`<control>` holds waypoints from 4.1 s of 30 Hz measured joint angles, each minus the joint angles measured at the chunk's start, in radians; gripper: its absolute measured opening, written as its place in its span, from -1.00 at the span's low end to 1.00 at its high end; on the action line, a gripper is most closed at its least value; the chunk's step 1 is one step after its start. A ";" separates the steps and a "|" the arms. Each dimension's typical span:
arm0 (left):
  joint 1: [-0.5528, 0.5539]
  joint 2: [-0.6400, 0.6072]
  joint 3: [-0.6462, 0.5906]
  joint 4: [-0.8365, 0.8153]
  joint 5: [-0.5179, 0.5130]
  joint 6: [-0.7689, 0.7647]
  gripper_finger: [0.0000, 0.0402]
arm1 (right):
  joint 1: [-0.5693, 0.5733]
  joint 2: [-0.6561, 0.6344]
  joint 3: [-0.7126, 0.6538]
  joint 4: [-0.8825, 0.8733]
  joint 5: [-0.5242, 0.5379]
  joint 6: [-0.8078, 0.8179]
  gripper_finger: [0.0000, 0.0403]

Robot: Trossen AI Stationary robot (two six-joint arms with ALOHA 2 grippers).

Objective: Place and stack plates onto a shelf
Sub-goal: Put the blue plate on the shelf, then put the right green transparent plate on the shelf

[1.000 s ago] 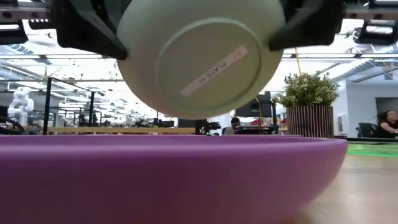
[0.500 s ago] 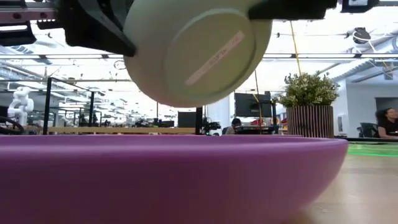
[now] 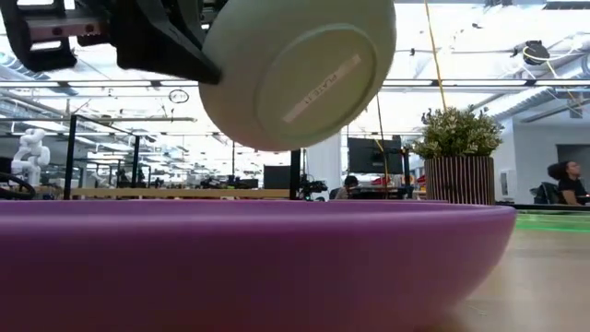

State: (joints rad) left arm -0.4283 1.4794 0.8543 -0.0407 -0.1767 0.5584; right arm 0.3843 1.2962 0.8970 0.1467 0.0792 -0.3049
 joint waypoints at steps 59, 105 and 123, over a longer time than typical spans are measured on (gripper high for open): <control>0.563 -0.094 0.211 -1.079 -0.384 -0.622 -0.93 | 0.124 -0.244 0.001 -0.295 0.423 0.085 0.38; 0.866 -0.094 -0.089 -0.767 -0.339 -0.498 -0.93 | 0.124 -0.244 0.000 -0.294 0.422 0.102 0.38; 0.866 -0.094 -0.089 -0.712 -0.316 -0.509 -0.72 | 0.124 -0.244 0.000 -0.294 0.422 0.102 0.38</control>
State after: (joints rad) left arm 0.4374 1.3853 0.7650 -0.7532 -0.4927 0.0496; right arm 0.5079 1.0519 0.8974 -0.1478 0.5007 -0.2028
